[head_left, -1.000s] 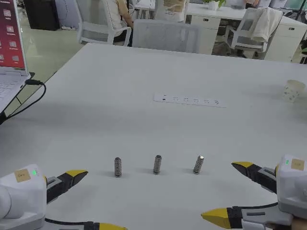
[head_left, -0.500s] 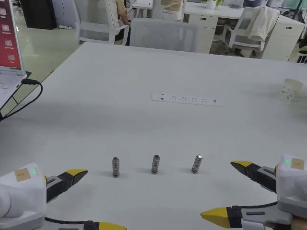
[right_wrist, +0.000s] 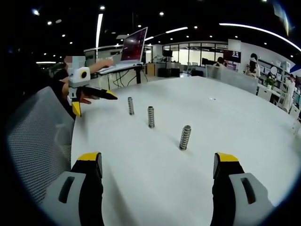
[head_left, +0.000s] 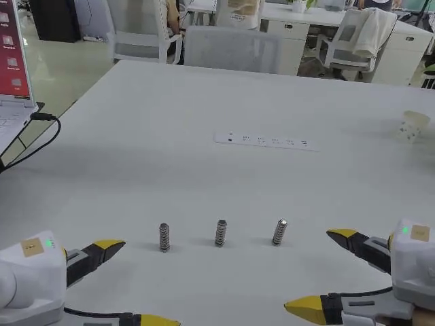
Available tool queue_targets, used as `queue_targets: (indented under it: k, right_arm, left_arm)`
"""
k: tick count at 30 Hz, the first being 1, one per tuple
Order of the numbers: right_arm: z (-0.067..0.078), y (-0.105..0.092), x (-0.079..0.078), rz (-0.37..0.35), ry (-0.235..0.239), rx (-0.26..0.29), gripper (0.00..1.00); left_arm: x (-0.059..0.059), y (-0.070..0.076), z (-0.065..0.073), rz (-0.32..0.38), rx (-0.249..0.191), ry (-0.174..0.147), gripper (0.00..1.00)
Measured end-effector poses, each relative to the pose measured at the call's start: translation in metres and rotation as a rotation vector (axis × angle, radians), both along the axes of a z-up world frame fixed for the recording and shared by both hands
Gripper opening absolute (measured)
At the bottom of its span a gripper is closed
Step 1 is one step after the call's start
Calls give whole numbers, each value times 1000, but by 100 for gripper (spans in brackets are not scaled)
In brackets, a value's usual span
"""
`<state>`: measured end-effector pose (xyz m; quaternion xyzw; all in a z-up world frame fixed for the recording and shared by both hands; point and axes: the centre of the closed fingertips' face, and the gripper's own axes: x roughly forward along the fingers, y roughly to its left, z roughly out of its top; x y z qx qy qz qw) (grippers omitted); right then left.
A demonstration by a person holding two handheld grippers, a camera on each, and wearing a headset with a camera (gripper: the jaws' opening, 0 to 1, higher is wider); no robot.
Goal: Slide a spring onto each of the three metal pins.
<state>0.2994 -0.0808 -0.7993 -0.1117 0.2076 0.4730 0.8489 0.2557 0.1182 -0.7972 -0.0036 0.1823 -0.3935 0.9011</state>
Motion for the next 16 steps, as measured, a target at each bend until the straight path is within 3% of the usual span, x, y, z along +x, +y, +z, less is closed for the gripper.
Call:
queue_targets:
  k: [16]
  right_arm:
    - [0, -2, -1, -4, 2, -10, 99]
  left_arm:
    - [0, -2, 0, -7, 1, 2, 98]
